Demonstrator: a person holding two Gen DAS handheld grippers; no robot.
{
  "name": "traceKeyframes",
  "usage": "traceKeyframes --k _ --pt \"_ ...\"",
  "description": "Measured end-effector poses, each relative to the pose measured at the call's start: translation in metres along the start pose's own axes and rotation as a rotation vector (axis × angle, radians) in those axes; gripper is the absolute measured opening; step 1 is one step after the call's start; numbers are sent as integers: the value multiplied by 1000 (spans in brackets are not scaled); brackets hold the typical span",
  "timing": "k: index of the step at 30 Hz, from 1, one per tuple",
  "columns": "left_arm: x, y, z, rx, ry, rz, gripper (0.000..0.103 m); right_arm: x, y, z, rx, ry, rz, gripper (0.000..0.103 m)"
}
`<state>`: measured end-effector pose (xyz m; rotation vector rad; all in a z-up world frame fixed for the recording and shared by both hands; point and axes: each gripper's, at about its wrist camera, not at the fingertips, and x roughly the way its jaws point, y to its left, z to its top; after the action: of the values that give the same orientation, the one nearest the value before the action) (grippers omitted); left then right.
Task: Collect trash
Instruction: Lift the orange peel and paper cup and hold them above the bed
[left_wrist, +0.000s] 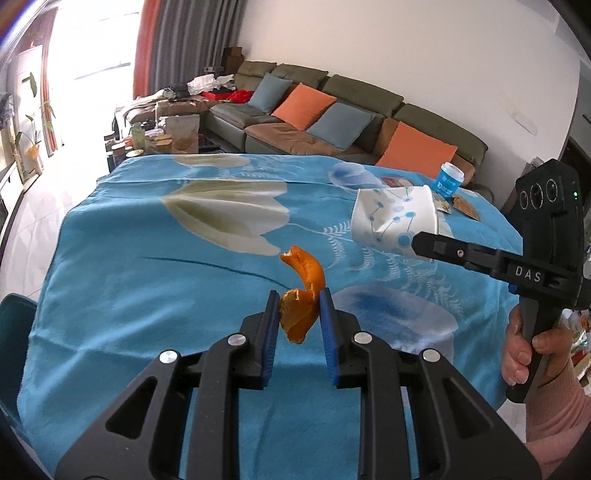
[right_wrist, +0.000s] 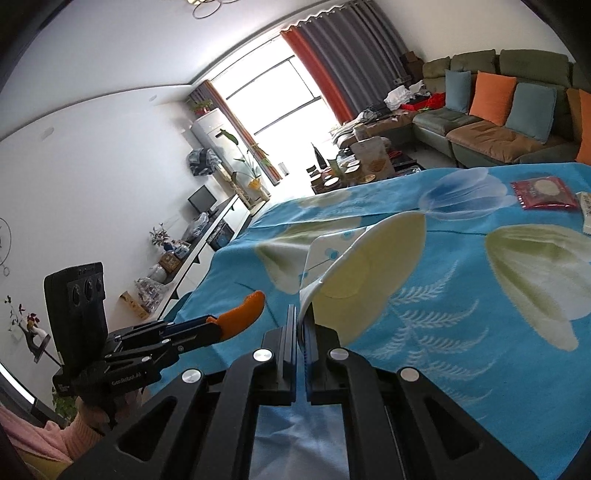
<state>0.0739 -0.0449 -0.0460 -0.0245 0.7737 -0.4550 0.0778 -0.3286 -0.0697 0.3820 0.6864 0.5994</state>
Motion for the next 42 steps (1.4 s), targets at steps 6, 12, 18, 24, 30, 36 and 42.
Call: traceKeyframes --k 6,12,18,24,30,36,42 --pt "-12 4 -5 -5 -16 18 22 4 14 -1 -21 3 27 2" --pt "-21 12 -9 -20 -27 35 22 7 23 -1 -42 6 41 2" --pt "-31 16 -15 -34 -37 53 22 15 28 -4 -50 17 56 2" --pt "-40 22 -19 -51 -44 62 22 21 36 -5 -66 26 70 2" --pt "-49 25 -23 -53 -58 75 22 25 43 -6 -79 34 84 2" --pt "-55 29 -24 -59 -68 86 22 32 53 -10 -88 44 97 2" --pt "-63 32 -26 -63 -81 99 22 38 61 -12 -96 56 116 2"
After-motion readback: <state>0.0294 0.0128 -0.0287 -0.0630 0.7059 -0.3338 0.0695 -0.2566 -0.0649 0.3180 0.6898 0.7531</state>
